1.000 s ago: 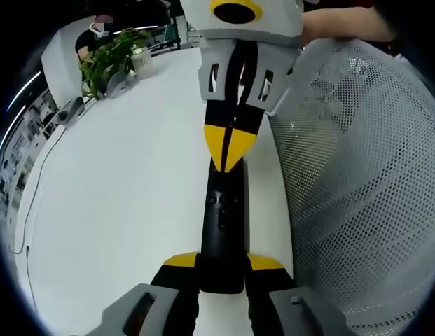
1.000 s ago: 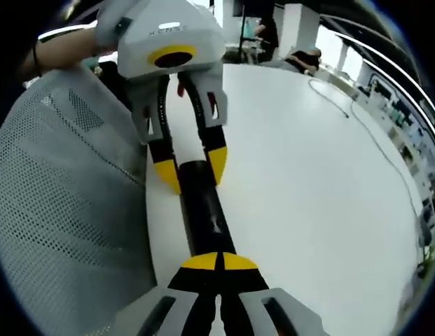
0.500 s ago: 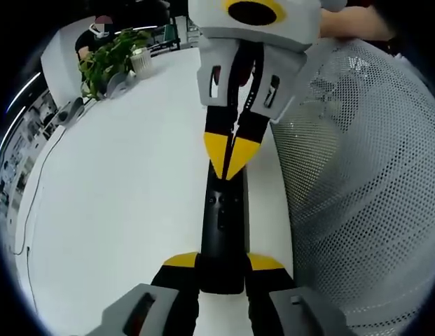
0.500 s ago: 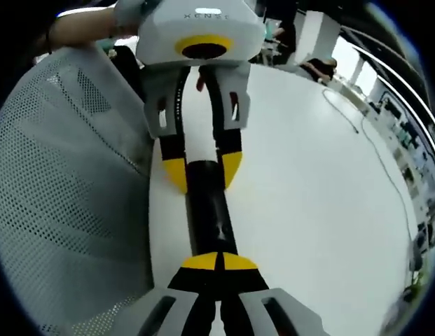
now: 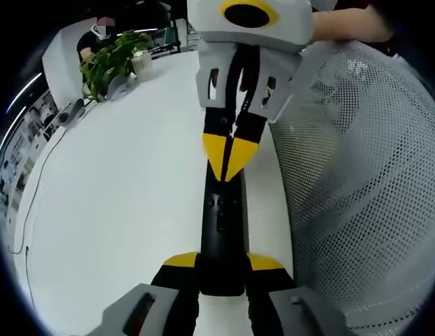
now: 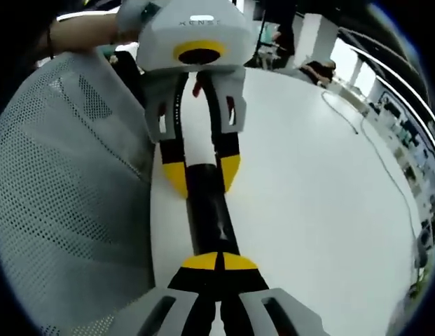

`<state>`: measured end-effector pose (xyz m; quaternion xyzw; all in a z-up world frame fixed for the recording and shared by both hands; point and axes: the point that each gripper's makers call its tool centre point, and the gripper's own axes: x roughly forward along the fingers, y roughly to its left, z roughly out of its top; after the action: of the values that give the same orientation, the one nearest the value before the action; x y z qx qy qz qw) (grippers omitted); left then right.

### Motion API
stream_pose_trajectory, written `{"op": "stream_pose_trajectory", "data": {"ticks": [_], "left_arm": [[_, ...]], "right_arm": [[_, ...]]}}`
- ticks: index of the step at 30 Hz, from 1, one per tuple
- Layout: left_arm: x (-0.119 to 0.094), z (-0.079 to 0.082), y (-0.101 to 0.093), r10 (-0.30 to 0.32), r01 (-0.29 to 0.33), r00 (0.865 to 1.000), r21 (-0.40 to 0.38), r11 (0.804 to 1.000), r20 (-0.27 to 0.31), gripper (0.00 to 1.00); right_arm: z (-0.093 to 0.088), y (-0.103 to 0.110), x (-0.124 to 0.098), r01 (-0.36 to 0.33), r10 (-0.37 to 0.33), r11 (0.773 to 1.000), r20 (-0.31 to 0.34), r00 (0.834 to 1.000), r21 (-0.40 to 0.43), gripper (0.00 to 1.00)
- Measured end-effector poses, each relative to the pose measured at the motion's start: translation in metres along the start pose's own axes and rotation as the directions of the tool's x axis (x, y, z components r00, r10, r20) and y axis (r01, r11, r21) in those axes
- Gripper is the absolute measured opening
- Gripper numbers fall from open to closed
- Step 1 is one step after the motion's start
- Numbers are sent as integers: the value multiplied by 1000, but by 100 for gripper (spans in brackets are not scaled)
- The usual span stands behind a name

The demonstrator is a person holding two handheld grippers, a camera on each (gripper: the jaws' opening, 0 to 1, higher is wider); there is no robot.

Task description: Press the specified remote control buttons in sequence, fully releasing each button before pressing the next.

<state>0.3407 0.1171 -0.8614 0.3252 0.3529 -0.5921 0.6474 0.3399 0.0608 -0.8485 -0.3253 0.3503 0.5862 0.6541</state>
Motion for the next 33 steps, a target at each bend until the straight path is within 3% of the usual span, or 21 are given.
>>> {"op": "stream_pose_trajectory", "data": {"ticks": [5, 9, 20, 33], "left_arm": [[0, 1, -3, -19, 19, 1000, 27, 999, 18, 24], [1, 2, -3, -22, 21, 1000, 30, 999, 21, 25], [1, 2, -3, -21, 21, 1000, 29, 999, 18, 25], [1, 2, -3, -19, 19, 1000, 26, 999, 6, 25]], "right_arm": [[7, -2, 0, 13, -13, 1000, 28, 1000, -2, 0], [10, 4, 6, -1, 2, 998, 11, 1000, -56, 0], [9, 4, 8, -2, 0, 995, -20, 1000, -97, 0], [9, 5, 7, -51, 50, 996, -13, 999, -68, 0]]}}
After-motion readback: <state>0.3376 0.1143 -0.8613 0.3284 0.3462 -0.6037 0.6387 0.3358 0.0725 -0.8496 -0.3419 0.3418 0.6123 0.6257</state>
